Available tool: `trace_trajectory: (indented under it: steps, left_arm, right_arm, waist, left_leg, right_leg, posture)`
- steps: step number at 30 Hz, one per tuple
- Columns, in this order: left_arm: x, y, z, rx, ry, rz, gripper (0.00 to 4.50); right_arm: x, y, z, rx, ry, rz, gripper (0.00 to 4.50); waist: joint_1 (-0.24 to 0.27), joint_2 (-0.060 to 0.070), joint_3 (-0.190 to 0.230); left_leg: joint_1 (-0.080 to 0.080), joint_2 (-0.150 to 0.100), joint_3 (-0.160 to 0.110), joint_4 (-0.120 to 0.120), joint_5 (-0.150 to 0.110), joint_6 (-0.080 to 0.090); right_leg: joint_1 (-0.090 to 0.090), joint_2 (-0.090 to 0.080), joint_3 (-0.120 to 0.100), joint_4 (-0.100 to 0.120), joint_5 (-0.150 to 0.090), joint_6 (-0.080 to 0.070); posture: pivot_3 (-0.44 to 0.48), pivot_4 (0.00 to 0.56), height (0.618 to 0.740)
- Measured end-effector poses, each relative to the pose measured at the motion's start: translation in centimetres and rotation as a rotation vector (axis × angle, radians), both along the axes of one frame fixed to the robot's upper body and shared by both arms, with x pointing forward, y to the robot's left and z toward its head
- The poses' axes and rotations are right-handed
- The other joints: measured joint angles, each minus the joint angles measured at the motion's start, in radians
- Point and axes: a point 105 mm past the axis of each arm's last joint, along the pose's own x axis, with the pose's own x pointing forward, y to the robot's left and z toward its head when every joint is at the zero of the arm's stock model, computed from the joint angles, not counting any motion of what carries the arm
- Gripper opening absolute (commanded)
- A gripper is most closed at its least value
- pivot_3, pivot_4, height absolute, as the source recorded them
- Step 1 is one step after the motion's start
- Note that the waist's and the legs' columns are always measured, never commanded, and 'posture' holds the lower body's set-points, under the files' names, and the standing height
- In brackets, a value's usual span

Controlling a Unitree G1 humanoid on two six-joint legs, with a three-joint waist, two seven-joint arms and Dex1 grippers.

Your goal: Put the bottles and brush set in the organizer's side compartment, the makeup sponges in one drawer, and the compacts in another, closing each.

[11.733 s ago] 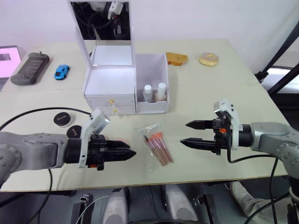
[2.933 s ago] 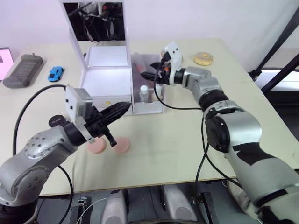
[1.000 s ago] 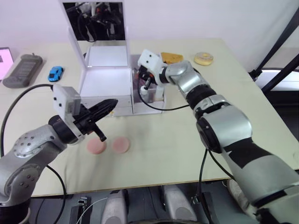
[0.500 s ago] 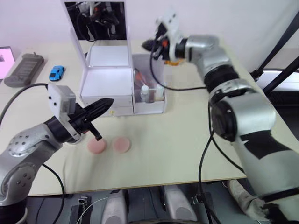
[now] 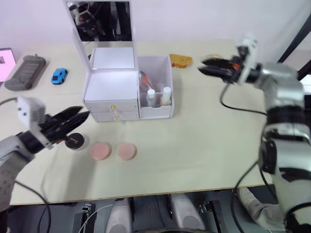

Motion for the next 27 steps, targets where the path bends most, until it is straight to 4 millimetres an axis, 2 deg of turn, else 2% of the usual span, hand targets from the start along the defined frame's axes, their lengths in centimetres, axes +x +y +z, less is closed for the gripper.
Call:
trace_trajectory:
  steps: [2, 4, 8, 10, 13, 21, 22, 25, 27]
  left_arm:
    - [-0.4, 2.0, -0.7, 0.023, 0.004, 0.055, 4.37]
    - [-1.2, 4.1, -1.8, 0.044, 0.029, 0.115, 4.45]
    - [-2.3, 7.2, -3.9, 0.079, 0.065, 0.197, 4.45]
    - [-3.2, 9.4, -4.9, 0.087, 0.079, 0.277, 4.45]
    - [-4.4, 11.5, -6.1, 0.08, 0.099, 0.361, 4.45]
    - [-4.8, 12.3, -5.9, 0.085, 0.075, 0.391, 4.45]
    - [-4.7, 12.3, -5.8, 0.083, 0.076, 0.388, 4.45]
    - [-4.3, 11.7, -5.2, 0.086, 0.055, 0.367, 4.45]
    - [-4.1, 11.4, -4.9, 0.097, 0.042, 0.361, 4.45]
  right_arm:
    - [-1.1, -1.6, -2.0, -0.012, 0.012, -0.052, 4.43]
    - [-2.3, -3.8, -3.9, -0.012, 0.039, -0.131, 4.48]
    - [-3.8, -7.1, -5.4, -0.015, 0.023, -0.267, 4.48]
    - [-4.6, -9.1, -6.4, -0.019, 0.016, -0.349, 4.48]
    - [-5.7, -11.4, -8.4, -0.019, 0.046, -0.459, 4.48]
    - [-5.7, -12.8, -8.7, -0.022, 0.03, -0.579, 4.48]
    - [-5.7, -12.9, -8.7, -0.024, 0.028, -0.584, 4.48]
    - [-5.8, -12.4, -9.3, -0.049, 0.043, -0.573, 4.48]
    - [-5.6, -11.6, -9.0, -0.053, 0.047, -0.545, 4.48]
  waist:
    - [-0.003, 0.0, 0.0]
    - [-0.007, 0.001, 0.0]
    - [-0.008, 0.001, 0.0]
    - [-0.008, 0.0, 0.0]
    - [-0.01, 0.0, 0.0]
    - [-0.009, 0.0, 0.0]
    - [-0.009, 0.001, 0.001]
    - [-0.017, 0.009, 0.003]
    - [-0.016, 0.015, 0.006]
  left_leg:
    - [0.0, 0.0, 0.001, 0.001, 0.0, 0.0]
    - [0.001, 0.0, 0.004, 0.002, 0.0, 0.0]
    - [0.003, 0.0, 0.005, 0.004, 0.0, 0.0]
    - [0.004, 0.0, 0.006, 0.004, 0.0, -0.001]
    - [0.004, 0.0, 0.007, 0.003, 0.0, -0.001]
    - [0.004, 0.0, 0.008, 0.001, 0.0, -0.001]
    - [0.002, -0.001, 0.005, 0.0, 0.0, -0.001]
    - [0.005, -0.019, -0.04, -0.001, 0.002, 0.003]
    - [0.006, -0.038, -0.072, -0.001, 0.005, 0.007]
  right_leg:
    - [0.0, -0.001, 0.0, 0.0, 0.0, -0.001]
    - [0.0, -0.001, 0.002, 0.0, 0.0, -0.001]
    - [0.001, -0.003, 0.003, -0.001, 0.002, -0.004]
    - [0.002, -0.004, 0.003, -0.002, 0.002, -0.005]
    - [0.002, -0.005, 0.003, -0.004, 0.002, -0.005]
    - [0.001, -0.005, 0.004, -0.004, 0.003, -0.006]
    - [0.005, -0.007, 0.0, -0.005, 0.002, -0.005]
    - [0.031, -0.026, -0.047, -0.01, -0.005, -0.003]
    - [0.038, -0.042, -0.072, -0.003, -0.017, -0.004]
  posture:
    - [0.0, 0.15, 0.738]
    - [0.0, 0.15, 0.738]
    - [0.0, 0.15, 0.738]
    - [0.0, 0.15, 0.738]
    - [0.0, 0.15, 0.738]
    - [0.0, 0.15, 0.738]
    - [0.0, 0.15, 0.738]
    - [0.0, 0.15, 0.738]
    - [0.0, 0.15, 0.738]
